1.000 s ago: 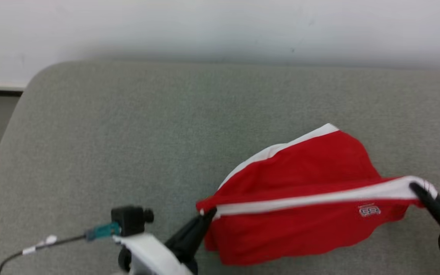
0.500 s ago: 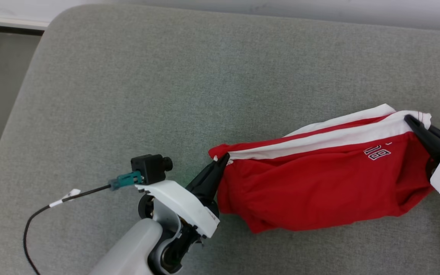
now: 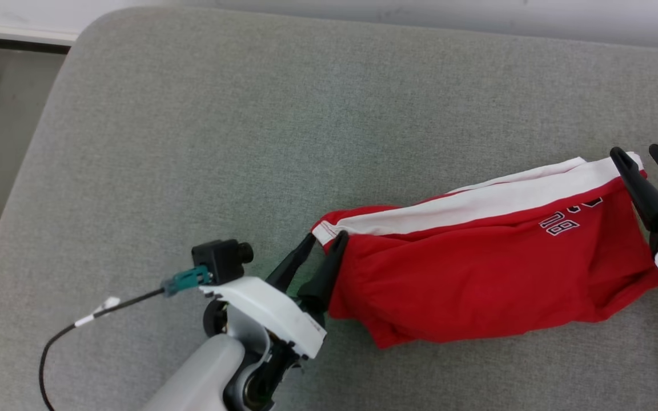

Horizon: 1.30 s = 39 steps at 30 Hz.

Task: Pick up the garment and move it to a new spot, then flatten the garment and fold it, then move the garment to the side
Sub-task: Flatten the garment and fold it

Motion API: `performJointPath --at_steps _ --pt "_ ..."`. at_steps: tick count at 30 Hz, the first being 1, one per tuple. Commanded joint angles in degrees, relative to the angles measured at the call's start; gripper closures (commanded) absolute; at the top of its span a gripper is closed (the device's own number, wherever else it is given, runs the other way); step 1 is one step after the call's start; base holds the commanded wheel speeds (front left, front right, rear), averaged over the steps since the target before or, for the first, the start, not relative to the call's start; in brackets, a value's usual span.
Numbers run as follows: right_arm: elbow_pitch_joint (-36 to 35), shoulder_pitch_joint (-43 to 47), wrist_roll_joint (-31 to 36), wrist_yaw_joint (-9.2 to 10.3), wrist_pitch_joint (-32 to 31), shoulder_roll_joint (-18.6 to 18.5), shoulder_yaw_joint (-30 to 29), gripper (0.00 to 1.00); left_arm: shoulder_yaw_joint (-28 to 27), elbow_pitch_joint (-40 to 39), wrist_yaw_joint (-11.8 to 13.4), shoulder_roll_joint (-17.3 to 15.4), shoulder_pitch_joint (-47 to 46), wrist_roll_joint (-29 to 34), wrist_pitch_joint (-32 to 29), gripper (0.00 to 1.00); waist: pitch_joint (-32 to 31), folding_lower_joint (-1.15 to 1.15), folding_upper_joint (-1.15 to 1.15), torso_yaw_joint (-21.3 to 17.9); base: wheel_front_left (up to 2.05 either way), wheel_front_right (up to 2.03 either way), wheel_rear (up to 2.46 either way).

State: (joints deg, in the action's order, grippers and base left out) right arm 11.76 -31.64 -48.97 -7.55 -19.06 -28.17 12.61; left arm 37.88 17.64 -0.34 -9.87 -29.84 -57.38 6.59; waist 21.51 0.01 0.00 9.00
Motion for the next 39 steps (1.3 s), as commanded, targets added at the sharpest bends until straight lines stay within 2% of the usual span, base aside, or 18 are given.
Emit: performJointPath --at_steps 1,6,10,16,19,23,28,31,32,33,34,39 --pt "-0.7 1.6 -0.6 0.14 0.7 -0.7 -0.2 0.00 -0.2 -0.4 0.7 -0.9 1.2 1.2 0.6 0.00 -0.5 -0.01 0.00 -0.4 0.00 0.00 0.00" --pt "-4.4 6.4 -0.1 0.14 0.4 -5.0 0.1 0.00 1.6 -3.8 5.9 -5.3 3.4 8.1 3.2 0.00 -1.8 -0.01 0.00 -1.5 0.00 0.00 0.00" --pt "-6.8 10.4 2.6 0.14 -2.7 -7.3 1.2 0.00 2.4 -7.8 10.5 -8.6 5.6 13.6 5.1 0.00 -2.5 -0.01 0.00 -2.1 0.00 0.00 0.00" --pt "-5.8 10.3 6.5 0.14 -5.7 -4.3 -0.2 0.00 1.0 -13.2 17.3 -11.6 8.4 21.8 8.0 0.00 -2.1 -0.01 0.00 -2.1 0.00 0.00 0.00" --pt "-3.4 7.8 9.1 0.14 -7.6 -1.3 -1.5 0.00 -0.9 -15.5 19.7 -11.1 9.4 25.9 8.6 0.00 -1.4 -0.01 0.00 -1.6 0.00 0.00 0.00" --pt "0.8 4.5 12.5 0.14 -12.2 2.2 -2.7 0.00 -4.3 -19.6 20.2 -9.0 11.0 31.6 8.5 0.00 -0.5 -0.01 0.00 -0.7 0.00 0.00 0.00" --pt "6.0 1.8 15.1 0.14 -17.6 6.1 -3.5 0.00 -7.3 -20.3 17.8 -6.5 13.4 35.3 8.5 0.00 0.0 -0.01 0.00 0.5 0.00 0.00 0.00" --pt "7.3 1.9 14.1 -0.08 -21.0 8.1 -2.3 0.00 -9.0 -19.6 16.0 -5.0 14.6 36.9 8.5 0.00 -0.3 -0.01 0.00 0.9 0.00 0.00 0.00" --pt "7.4 2.0 14.0 -0.08 -21.8 8.3 -2.0 0.55 -9.5 -19.4 15.4 -4.5 15.0 37.5 8.6 0.00 -0.5 -0.01 0.00 1.0 0.00 0.00 0.00" --pt "7.2 2.3 13.7 -0.09 -22.1 8.4 -1.5 0.87 -10.1 -19.2 14.8 -3.9 15.5 37.9 8.5 0.00 -0.7 -0.01 0.00 1.0 0.00 0.00 0.00" --pt "6.9 2.6 13.2 -0.09 -22.1 8.6 -1.4 1.00 -10.7 -19.0 14.3 -3.5 16.0 38.3 8.5 0.00 -1.0 -0.01 0.00 1.0 0.00 0.00 0.00" --pt "5.6 2.4 11.0 0.00 -19.0 8.1 -5.4 1.00 -13.5 -17.9 11.3 -1.5 18.6 40.1 8.5 0.00 -2.6 -0.01 0.00 -0.5 0.00 0.00 0.00"
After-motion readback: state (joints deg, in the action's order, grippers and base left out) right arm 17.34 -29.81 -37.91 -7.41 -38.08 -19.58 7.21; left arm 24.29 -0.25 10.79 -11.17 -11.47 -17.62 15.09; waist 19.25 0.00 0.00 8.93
